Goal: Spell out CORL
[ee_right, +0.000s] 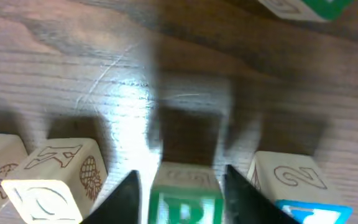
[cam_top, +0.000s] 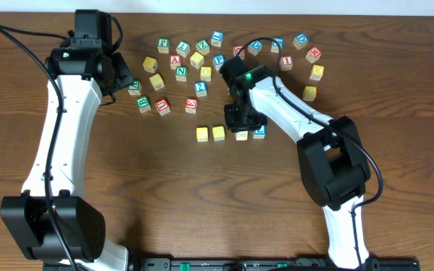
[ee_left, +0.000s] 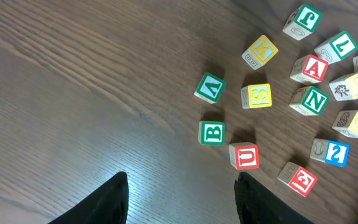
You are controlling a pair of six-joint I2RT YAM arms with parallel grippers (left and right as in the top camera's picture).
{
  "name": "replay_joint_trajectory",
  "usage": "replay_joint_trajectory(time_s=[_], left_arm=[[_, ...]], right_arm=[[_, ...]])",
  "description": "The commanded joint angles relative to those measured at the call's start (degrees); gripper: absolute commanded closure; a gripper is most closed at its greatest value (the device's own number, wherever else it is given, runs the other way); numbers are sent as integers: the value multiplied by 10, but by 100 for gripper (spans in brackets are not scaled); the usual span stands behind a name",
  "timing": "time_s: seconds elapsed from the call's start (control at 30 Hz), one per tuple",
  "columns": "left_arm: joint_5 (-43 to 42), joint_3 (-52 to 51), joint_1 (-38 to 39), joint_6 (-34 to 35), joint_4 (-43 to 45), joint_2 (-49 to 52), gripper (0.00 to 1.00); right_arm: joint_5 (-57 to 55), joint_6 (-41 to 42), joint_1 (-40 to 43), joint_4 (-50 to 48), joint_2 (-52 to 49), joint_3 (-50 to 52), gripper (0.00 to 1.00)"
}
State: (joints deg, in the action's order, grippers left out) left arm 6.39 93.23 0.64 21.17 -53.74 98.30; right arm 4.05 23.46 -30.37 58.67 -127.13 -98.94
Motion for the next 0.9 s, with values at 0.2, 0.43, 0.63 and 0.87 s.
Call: replay_joint_trajectory(time_s=[0.2,0.43,0.63,0.87], left_arm=[[7,-1,0,5,-2,3,46],[7,-1,0,5,-2,3,46],[7,-1,0,5,-2,3,46],[7,-1,0,5,-2,3,46]], right_arm=[[-10,2,1,0,-2,-12,43],[-5,3,7,0,-2,-12,40],[-4,-3,7,7,-1,-15,33],[-5,-4,7,10,3,-19,38]])
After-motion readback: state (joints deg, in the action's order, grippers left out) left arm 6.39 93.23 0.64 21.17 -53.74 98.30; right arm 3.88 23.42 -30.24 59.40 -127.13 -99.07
